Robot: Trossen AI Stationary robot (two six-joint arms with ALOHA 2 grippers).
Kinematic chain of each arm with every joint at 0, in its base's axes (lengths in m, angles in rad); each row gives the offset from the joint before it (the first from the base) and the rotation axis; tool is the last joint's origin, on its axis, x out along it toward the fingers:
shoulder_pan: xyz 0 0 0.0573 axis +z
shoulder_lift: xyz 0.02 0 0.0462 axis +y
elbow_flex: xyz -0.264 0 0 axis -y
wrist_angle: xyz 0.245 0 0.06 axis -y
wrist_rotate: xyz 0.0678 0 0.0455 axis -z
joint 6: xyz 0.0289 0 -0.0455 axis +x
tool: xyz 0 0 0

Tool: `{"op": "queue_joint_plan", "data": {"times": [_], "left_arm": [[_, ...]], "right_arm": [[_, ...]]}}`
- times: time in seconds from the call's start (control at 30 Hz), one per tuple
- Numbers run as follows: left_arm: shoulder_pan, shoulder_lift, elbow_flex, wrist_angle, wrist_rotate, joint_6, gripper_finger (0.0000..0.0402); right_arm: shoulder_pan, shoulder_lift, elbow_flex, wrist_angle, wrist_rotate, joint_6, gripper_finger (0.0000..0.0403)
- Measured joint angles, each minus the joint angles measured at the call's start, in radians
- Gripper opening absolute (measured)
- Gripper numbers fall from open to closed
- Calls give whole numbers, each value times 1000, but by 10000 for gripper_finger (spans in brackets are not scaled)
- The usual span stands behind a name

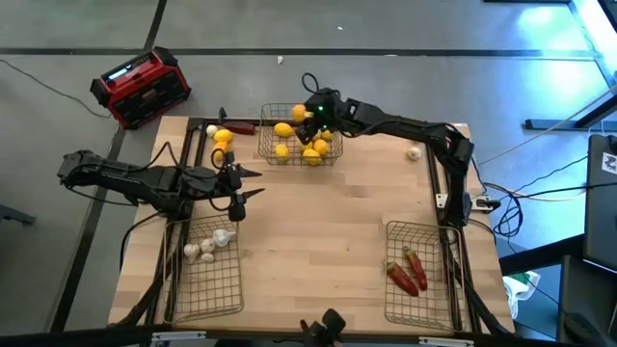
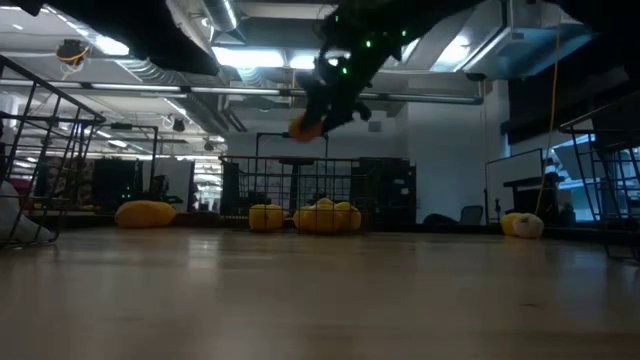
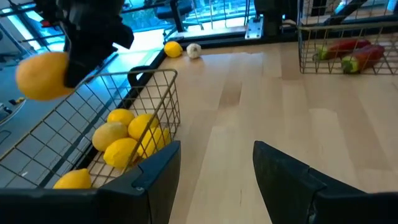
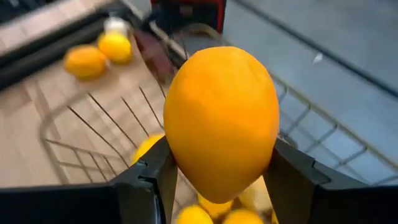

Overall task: Sort produce into baskets
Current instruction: Put the lemon into the top wire basket

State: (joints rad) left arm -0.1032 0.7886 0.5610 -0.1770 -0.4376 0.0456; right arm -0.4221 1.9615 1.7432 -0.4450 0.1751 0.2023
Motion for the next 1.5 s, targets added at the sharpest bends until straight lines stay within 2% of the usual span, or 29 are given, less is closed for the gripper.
{"op": "queue_joint_plan", "data": {"times": [0.13, 0.37, 0.57, 0.7, 1.13, 1.23, 1.5], "left_arm": [[0, 8, 0, -1, 0, -5, 198], [0, 13, 0, 1, 0, -6, 198], [0, 14, 0, -2, 0, 6, 198], [0, 14, 0, 1, 0, 6, 198], [1, 14, 0, 1, 0, 6, 198], [1, 14, 0, 1, 0, 6, 198], [0, 14, 0, 1, 0, -18, 198]], "right_arm": [[-36, 36, 0, -65, -54, 3, 184], [-66, 99, 0, -182, -56, 3, 184], [-63, 110, 0, -189, -54, -5, 184], [-62, 120, -1, -197, 2, 0, 184], [-56, 162, 0, -192, -14, 0, 186], [-54, 162, 0, -180, -11, 1, 206], [-55, 160, -2, -187, -9, 4, 302]]}}
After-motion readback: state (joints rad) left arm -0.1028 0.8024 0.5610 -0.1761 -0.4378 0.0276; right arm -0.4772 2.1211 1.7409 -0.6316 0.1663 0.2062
